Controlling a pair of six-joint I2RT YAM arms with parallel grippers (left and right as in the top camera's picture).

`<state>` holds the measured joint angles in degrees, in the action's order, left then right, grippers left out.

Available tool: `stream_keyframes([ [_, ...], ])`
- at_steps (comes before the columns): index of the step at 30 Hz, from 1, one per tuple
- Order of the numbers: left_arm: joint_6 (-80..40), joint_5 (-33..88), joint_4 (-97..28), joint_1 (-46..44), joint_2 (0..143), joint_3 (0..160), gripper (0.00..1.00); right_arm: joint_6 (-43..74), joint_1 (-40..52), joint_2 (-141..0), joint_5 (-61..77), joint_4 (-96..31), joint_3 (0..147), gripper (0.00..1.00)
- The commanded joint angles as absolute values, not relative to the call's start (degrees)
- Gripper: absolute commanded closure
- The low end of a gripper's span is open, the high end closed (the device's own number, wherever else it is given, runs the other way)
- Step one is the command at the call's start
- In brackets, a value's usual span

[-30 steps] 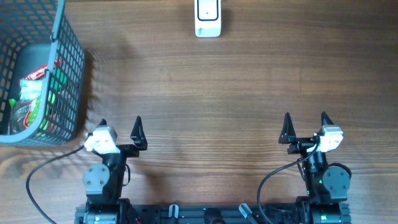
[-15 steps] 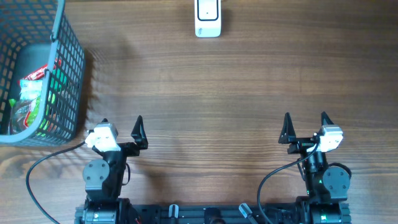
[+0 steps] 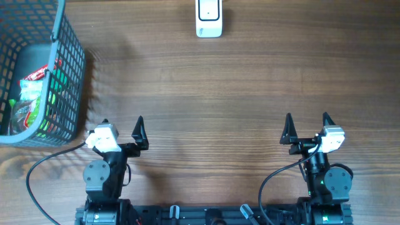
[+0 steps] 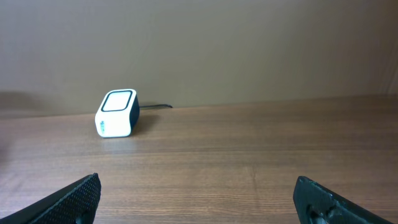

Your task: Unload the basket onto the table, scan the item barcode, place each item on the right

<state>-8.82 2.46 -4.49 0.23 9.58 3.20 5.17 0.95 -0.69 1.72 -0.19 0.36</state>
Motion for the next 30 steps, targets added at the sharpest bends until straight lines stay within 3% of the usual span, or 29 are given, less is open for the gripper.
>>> stream_keyframes([
  [1,-8.16,3.14,-4.14,0.54,9.72,4.62,0.00,6.02,0.80,-0.95,2.63,0.03,0.30,0.00],
  [19,-8.19,3.77,-3.33,0.51,9.72,4.99,0.00,6.02,0.80,-0.95,2.63,0.03,0.30,0.00],
  [30,-8.21,7.07,-13.74,0.51,14.57,21.65,0.00,6.00,0.80,-0.95,2.66,0.03,0.30,0.00],
])
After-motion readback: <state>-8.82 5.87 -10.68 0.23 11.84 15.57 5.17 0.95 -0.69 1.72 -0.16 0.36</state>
